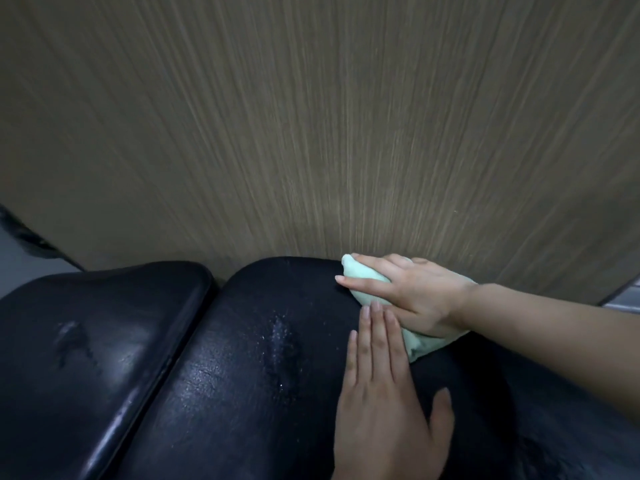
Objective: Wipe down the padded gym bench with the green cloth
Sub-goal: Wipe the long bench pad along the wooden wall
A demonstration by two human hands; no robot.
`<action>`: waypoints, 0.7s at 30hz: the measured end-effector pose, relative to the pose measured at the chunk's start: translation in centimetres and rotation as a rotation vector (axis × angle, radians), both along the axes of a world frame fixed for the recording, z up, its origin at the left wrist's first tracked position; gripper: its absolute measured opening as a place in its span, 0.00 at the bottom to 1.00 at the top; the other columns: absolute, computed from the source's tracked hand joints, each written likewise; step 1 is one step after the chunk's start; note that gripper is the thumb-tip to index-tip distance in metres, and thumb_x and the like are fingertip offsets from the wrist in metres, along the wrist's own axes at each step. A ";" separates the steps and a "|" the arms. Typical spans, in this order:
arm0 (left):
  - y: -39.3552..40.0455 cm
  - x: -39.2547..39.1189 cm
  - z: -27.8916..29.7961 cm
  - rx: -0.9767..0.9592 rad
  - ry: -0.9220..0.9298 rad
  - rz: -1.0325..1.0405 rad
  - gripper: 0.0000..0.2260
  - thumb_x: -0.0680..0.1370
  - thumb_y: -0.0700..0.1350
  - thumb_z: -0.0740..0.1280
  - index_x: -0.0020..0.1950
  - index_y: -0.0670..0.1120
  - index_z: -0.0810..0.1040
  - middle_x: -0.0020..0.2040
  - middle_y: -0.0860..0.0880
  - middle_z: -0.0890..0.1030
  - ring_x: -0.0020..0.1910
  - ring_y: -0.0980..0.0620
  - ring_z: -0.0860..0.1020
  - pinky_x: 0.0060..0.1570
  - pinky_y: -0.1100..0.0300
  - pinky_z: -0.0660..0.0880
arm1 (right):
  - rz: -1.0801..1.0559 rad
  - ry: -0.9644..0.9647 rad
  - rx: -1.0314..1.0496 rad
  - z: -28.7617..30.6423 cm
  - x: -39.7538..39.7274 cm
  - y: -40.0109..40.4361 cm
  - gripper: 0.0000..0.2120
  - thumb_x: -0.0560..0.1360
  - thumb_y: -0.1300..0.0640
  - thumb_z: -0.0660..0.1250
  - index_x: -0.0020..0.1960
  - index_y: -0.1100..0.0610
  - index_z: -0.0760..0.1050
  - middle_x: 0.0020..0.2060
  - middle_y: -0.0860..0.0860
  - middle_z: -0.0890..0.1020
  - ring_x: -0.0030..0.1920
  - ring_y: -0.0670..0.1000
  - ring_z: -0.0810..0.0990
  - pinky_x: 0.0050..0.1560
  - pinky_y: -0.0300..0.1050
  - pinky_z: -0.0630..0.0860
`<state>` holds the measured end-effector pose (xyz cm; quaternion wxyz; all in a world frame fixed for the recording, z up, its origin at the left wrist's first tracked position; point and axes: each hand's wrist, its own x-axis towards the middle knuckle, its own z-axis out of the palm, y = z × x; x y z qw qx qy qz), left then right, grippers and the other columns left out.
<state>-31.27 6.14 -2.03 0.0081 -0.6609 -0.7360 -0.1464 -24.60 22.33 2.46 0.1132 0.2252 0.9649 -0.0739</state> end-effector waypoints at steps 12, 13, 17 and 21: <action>-5.3 -0.5 -1.4 -0.001 0.137 -0.161 0.34 0.74 0.66 0.51 0.69 0.42 0.66 0.70 0.46 0.67 0.70 0.48 0.65 0.67 0.56 0.58 | -0.091 -0.013 0.030 0.5 -2.0 -1.6 0.27 0.75 0.34 0.34 0.73 0.33 0.33 0.78 0.47 0.41 0.74 0.54 0.53 0.70 0.54 0.58; -5.7 -1.5 -0.8 -0.001 0.148 -0.199 0.32 0.76 0.65 0.50 0.68 0.44 0.68 0.69 0.47 0.69 0.71 0.49 0.64 0.68 0.57 0.58 | -0.090 -0.006 0.035 0.5 -1.6 -1.9 0.29 0.72 0.33 0.30 0.73 0.33 0.32 0.78 0.47 0.40 0.74 0.54 0.52 0.69 0.54 0.57; -7.3 -8.4 2.9 0.025 0.172 -0.221 0.33 0.73 0.62 0.56 0.71 0.41 0.66 0.71 0.44 0.70 0.72 0.47 0.63 0.66 0.53 0.60 | -0.127 0.008 0.044 0.2 -0.9 -2.7 0.33 0.62 0.28 0.18 0.67 0.30 0.26 0.78 0.47 0.40 0.76 0.53 0.47 0.70 0.55 0.54; -8.6 -15.7 4.4 -0.081 0.177 -0.053 0.31 0.81 0.61 0.45 0.76 0.41 0.59 0.77 0.45 0.60 0.76 0.50 0.56 0.69 0.53 0.56 | -0.149 -0.003 0.056 0.0 -1.8 -3.6 0.31 0.61 0.28 0.18 0.64 0.29 0.23 0.77 0.48 0.37 0.76 0.53 0.43 0.73 0.58 0.48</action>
